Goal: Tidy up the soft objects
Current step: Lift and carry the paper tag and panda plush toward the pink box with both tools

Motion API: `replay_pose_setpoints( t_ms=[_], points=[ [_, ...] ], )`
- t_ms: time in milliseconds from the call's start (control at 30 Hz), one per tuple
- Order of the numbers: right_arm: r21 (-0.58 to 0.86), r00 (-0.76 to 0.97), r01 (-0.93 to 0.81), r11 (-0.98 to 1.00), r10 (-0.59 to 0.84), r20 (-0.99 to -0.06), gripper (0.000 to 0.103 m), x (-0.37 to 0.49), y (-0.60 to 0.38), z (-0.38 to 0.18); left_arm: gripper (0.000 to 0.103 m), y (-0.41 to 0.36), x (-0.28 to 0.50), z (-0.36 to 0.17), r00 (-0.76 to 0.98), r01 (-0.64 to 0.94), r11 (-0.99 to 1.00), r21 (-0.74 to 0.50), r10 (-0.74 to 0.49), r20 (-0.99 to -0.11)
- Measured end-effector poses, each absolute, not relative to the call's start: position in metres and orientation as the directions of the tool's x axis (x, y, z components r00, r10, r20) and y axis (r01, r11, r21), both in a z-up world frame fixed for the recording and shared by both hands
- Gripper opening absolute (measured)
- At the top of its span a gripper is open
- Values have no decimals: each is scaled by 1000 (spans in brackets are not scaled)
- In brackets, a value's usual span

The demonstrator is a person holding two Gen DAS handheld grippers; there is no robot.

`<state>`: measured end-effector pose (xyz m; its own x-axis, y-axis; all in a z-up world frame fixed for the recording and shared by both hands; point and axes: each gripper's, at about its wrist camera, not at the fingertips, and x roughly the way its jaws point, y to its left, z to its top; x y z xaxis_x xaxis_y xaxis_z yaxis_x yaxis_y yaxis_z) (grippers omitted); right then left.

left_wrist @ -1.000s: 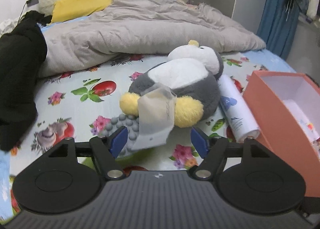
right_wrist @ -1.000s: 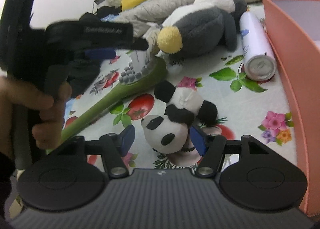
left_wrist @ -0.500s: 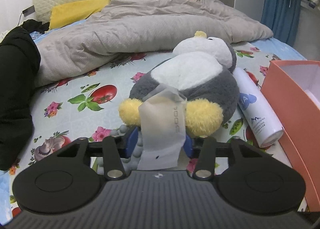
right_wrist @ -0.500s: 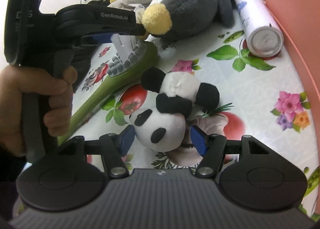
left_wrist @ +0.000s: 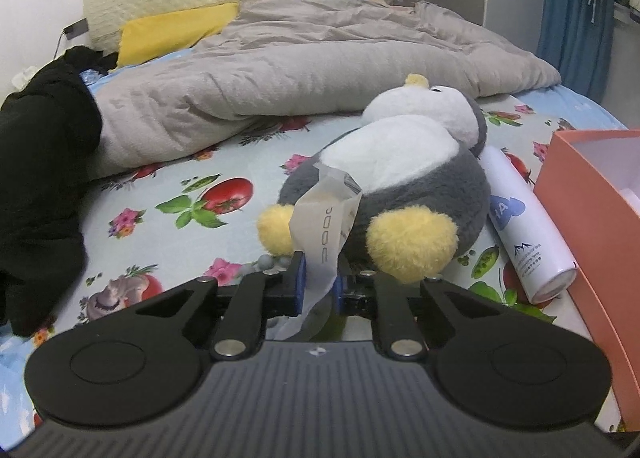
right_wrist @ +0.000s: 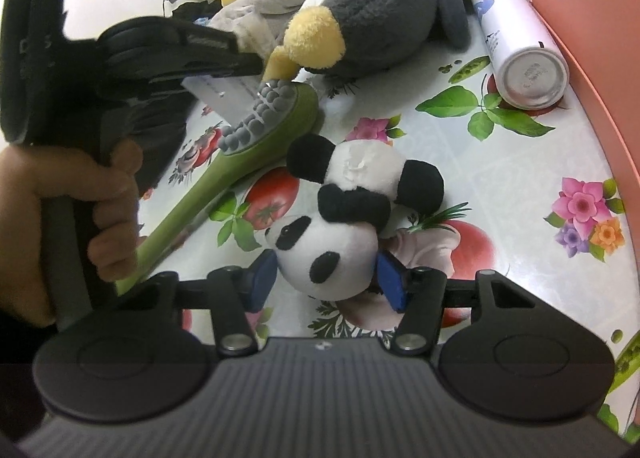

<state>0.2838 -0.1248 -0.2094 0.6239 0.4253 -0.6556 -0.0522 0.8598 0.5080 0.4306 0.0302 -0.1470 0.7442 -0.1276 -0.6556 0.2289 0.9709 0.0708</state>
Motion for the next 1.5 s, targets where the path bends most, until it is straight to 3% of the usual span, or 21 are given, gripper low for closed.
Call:
replay_pose_setpoints(
  t_ms=[1500],
  points=[
    [322,671,-128,938,321,-669,55,162,-177,-154,10,39,225,-111,726,103,981,-165,-187,-661]
  ],
)
